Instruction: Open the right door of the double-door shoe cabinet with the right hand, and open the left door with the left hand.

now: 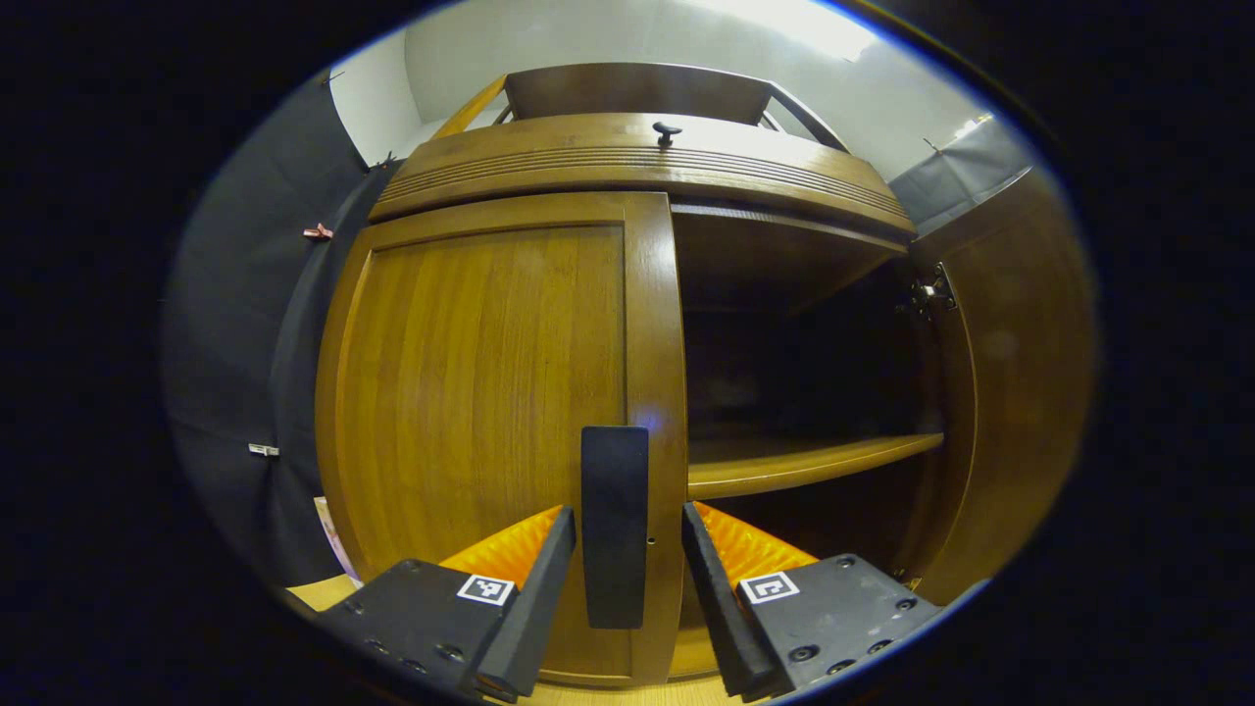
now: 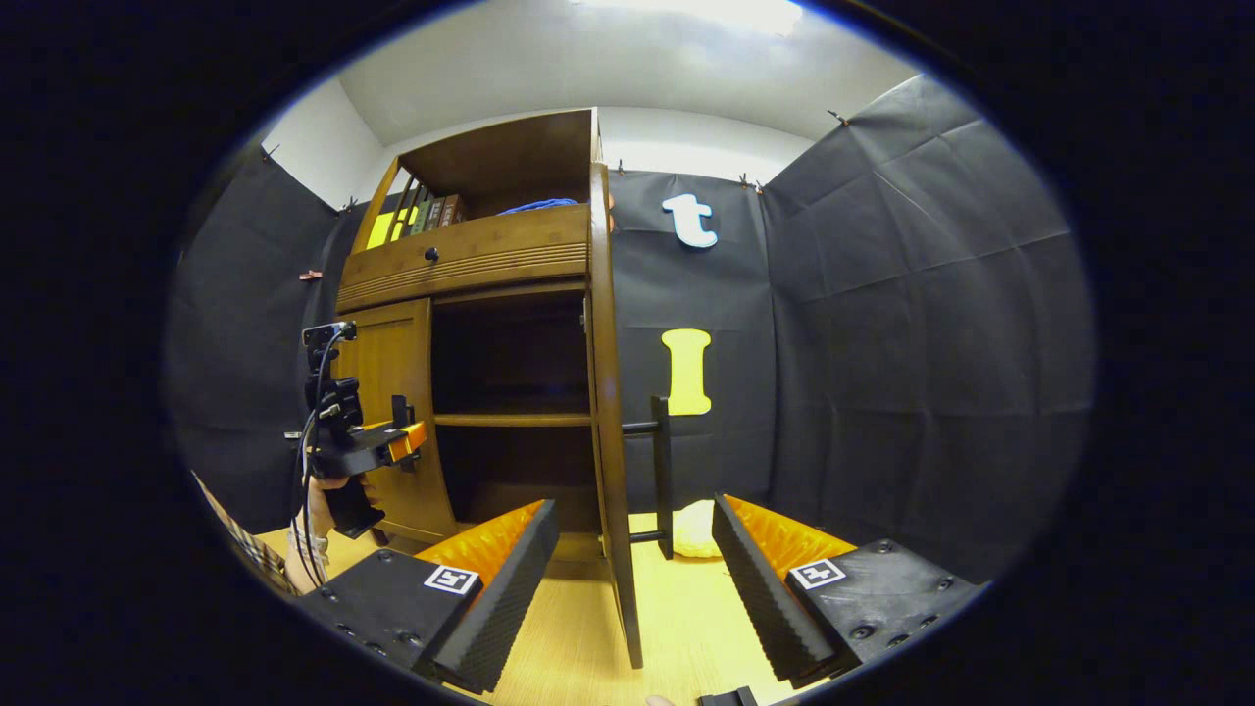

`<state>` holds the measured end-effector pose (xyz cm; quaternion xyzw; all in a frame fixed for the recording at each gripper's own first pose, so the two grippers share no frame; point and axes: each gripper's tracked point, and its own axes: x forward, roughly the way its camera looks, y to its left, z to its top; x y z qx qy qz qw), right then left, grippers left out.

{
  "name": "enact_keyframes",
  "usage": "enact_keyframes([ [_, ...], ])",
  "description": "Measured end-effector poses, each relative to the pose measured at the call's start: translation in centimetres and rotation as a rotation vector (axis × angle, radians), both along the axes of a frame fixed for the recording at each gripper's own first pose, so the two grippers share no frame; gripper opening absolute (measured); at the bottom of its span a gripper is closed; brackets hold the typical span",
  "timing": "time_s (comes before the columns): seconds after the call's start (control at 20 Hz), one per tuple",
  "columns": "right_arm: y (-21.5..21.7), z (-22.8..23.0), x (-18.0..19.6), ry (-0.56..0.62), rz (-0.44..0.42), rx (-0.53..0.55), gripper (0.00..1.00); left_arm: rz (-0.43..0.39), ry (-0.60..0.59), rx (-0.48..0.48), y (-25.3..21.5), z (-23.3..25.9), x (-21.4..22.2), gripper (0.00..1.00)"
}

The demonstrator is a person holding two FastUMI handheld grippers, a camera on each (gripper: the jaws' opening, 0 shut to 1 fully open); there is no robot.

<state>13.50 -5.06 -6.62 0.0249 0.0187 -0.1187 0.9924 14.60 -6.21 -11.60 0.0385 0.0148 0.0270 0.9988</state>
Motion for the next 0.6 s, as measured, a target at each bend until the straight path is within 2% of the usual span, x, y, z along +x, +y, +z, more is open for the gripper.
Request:
enact_keyframes([
  [0.1,-0.1,0.0,0.1,-0.001,-0.006,-0.003,0.99,0.011,0.008,0.008,0.2,-0.4,0.4,0.61],
  [0.15,-0.4,0.0,0.1,0.001,-0.020,-0.012,0.94,0.027,0.005,0.008,0.6,-0.6,0.5,0.57],
  [0.2,-0.9,-0.2,0.0,0.009,-0.035,-0.019,0.99,0.031,-0.002,-0.005,0.7,-0.4,0.1,0.52],
  [0.35,-0.7,-0.3,0.1,0.019,-0.038,-0.010,0.98,-0.001,-0.005,-0.053,0.9,-0.4,0.4,0.36],
  [0.4,-0.5,-0.3,0.1,0.014,-0.031,-0.004,0.96,-0.014,0.006,-0.054,0.8,-0.5,0.3,0.36],
  [0.6,0.2,0.1,0.2,-0.006,-0.013,0.000,0.98,-0.040,0.050,-0.038,0.8,-0.4,-0.4,0.32],
])
